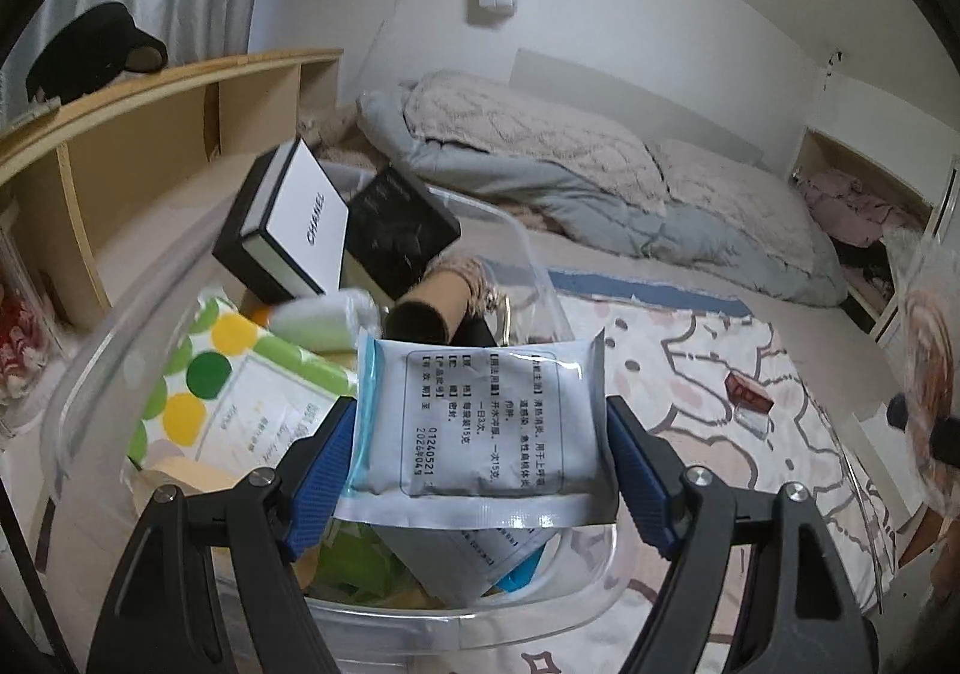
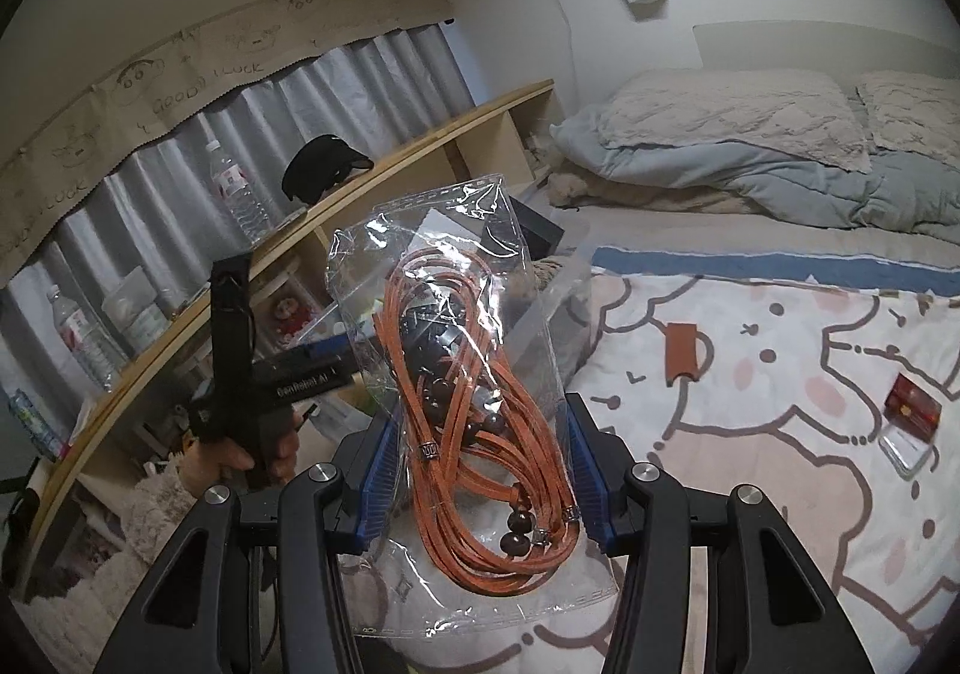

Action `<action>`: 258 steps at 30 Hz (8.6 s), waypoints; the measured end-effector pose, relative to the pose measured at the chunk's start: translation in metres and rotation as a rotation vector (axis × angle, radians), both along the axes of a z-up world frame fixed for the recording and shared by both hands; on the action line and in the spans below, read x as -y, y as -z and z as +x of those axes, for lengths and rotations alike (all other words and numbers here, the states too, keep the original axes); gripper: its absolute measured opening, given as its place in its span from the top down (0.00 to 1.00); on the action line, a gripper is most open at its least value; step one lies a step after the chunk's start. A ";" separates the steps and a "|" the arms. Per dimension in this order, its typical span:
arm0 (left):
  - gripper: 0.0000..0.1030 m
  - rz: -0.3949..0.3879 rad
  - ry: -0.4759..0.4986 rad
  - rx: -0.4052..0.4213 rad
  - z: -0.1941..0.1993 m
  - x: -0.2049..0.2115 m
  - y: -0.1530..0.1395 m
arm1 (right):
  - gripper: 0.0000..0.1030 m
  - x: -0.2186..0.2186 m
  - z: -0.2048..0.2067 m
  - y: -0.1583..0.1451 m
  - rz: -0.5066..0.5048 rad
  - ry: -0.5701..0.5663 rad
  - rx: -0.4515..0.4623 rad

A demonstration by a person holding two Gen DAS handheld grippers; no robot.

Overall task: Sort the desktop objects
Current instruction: 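Carry the white packet into the bin and open the left tool while the right tool carries the cable bag, then carry the orange cable bag over the bin with the right tool, then open the right tool to drop the cable bag into the bin, then move both tools away from the bin toward the items on the duvet, then grasp the red cigarette box with the right tool and slide it toward the left tool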

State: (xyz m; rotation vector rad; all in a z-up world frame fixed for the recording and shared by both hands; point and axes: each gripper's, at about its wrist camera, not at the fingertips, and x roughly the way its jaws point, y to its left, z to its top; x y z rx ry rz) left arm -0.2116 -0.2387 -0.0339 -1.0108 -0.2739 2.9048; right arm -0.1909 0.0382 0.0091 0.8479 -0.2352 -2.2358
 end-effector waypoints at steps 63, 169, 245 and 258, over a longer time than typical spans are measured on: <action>0.00 -0.019 -0.108 -0.159 0.116 0.098 0.005 | 0.00 0.232 -0.228 0.048 0.139 0.131 0.413; 0.00 -0.134 -0.133 -0.254 0.193 -0.045 -0.103 | 0.00 0.040 0.057 -0.085 0.165 -0.051 -0.365; 0.11 -0.165 0.145 -0.268 -0.083 -0.220 -0.038 | 0.18 -0.246 -0.125 0.019 0.256 0.534 -0.206; 0.21 -0.043 0.338 -0.117 -0.157 -0.227 0.050 | 0.61 -0.270 -0.252 0.167 0.219 0.560 0.180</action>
